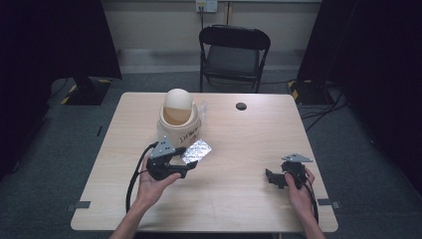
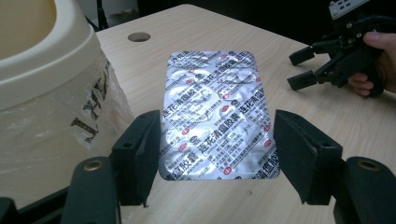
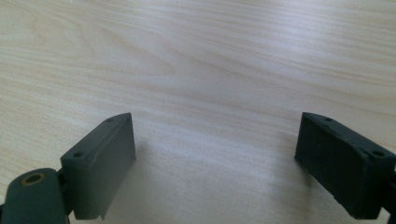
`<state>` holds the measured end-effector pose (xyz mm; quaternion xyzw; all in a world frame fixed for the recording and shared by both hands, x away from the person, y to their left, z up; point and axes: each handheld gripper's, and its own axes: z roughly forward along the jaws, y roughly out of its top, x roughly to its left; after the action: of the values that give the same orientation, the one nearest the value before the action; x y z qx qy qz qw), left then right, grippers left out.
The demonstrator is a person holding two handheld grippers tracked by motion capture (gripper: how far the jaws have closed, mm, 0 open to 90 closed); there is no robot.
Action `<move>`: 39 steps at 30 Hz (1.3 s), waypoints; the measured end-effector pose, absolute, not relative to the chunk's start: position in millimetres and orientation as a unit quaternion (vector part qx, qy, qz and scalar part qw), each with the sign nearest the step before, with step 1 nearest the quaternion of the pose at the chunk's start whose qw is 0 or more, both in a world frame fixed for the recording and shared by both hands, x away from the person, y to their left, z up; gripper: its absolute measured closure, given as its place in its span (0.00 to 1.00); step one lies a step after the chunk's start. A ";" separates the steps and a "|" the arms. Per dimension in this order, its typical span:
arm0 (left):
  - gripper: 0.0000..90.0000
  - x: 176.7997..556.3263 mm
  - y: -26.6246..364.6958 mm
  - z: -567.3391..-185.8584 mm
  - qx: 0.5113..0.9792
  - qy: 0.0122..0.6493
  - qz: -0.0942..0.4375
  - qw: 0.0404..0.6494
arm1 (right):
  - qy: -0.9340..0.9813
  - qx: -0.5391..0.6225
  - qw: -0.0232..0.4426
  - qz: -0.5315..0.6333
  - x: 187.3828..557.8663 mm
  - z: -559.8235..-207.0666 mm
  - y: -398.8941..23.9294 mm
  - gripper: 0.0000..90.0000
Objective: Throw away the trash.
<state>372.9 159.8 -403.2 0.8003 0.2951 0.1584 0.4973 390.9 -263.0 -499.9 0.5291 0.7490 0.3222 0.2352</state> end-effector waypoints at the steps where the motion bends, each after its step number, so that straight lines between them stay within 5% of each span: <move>1: 0.38 373.2 160.5 -402.3 0.799 0.297 0.158 0.499 | 0.749 0.528 0.235 0.322 390.9 -499.9 -263.1 0.12; 39: 0.38 417.6 216.3 -369.1 0.778 0.371 0.198 0.467 | 0.749 0.529 0.235 0.322 390.9 -499.9 -263.1 0.12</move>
<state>417.6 216.3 -369.1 0.7777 0.3712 0.1983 0.4670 390.9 -263.1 -499.9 0.5287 0.7493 0.3221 0.2350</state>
